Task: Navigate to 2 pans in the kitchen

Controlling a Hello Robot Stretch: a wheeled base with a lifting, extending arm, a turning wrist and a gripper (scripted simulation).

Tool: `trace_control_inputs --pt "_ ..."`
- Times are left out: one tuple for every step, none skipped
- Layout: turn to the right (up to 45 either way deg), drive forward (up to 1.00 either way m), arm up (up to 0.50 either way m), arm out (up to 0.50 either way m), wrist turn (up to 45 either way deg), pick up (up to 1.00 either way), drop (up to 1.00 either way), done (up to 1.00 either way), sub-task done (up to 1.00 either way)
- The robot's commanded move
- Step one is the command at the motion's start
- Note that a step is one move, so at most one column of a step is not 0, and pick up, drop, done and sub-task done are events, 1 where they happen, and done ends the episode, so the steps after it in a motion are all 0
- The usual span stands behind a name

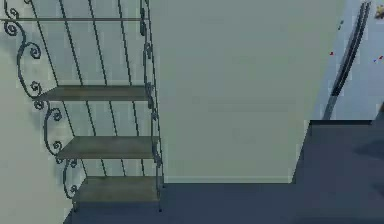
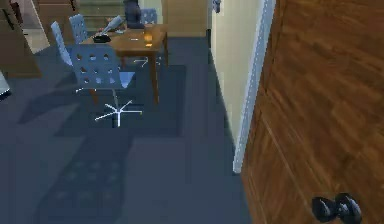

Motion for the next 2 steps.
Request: trace_control_inputs --pt "45.0 0.0 0.0 0.0 0.0 0.0 0.0 0.0 0.0" --pt "45.0 0.0 0.0 0.0 0.0 0.0 0.0 0.0 0.0"
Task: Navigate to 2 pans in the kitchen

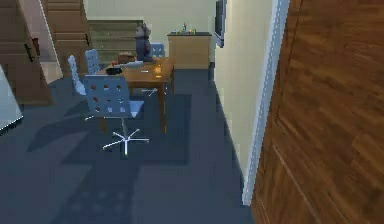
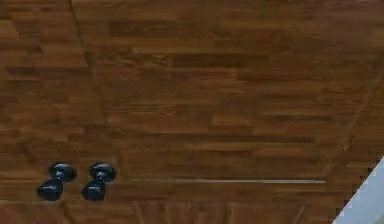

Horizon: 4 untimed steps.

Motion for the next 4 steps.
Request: trace_control_inputs --pt "0.0 1.0 0.0 0.0 0.0 0.0 0.0 0.0 0.0" --pt "3.0 0.0 0.0 0.0 0.0 0.0 0.0 0.0 0.0" --pt "0.0 1.0 0.0 0.0 0.0 0.0 0.0 0.0 0.0" --pt "0.0 0.5 0.0 0.0 0.0 0.0 0.0 0.0 0.0"
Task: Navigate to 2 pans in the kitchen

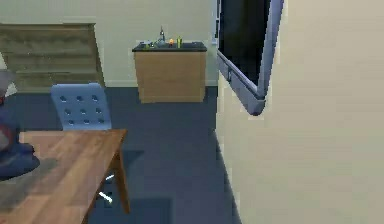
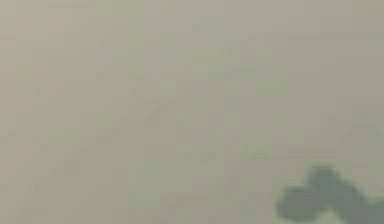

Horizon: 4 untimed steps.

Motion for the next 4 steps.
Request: trace_control_inputs --pt "-45.0 0.0 0.0 0.0 0.0 0.0 0.0 0.0 0.0" --pt "-33.0 0.0 0.0 0.0 0.0 0.0 0.0 0.0 0.0" --pt "0.0 0.0 0.0 0.0 0.0 0.0 0.0 0.0 1.0" --pt "-45.0 0.0 0.0 0.0 0.0 0.0 0.0 0.0 0.0"
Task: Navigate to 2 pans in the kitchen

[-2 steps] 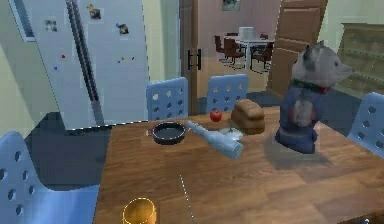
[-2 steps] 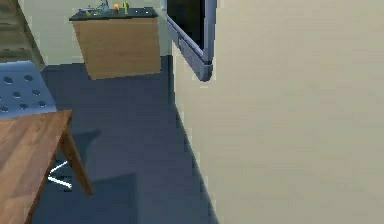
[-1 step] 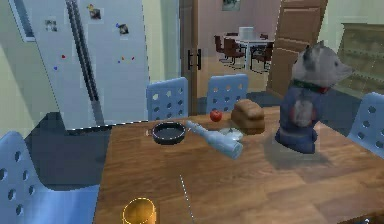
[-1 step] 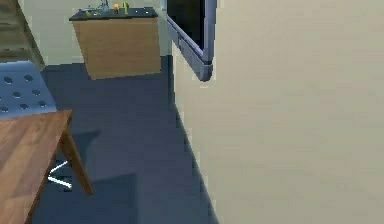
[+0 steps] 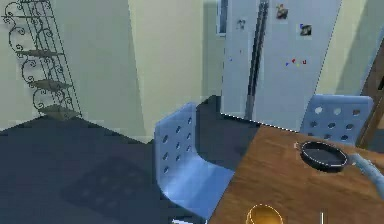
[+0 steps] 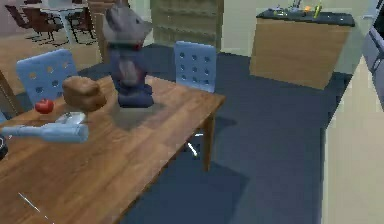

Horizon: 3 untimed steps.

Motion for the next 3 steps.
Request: trace_control_inputs --pt "-33.0 0.0 0.0 0.0 0.0 0.0 0.0 0.0 0.0" --pt "0.0 0.3 0.0 0.0 0.0 0.0 0.0 0.0 0.0" --pt "-3.0 0.0 0.0 0.0 0.0 0.0 0.0 0.0 0.0"
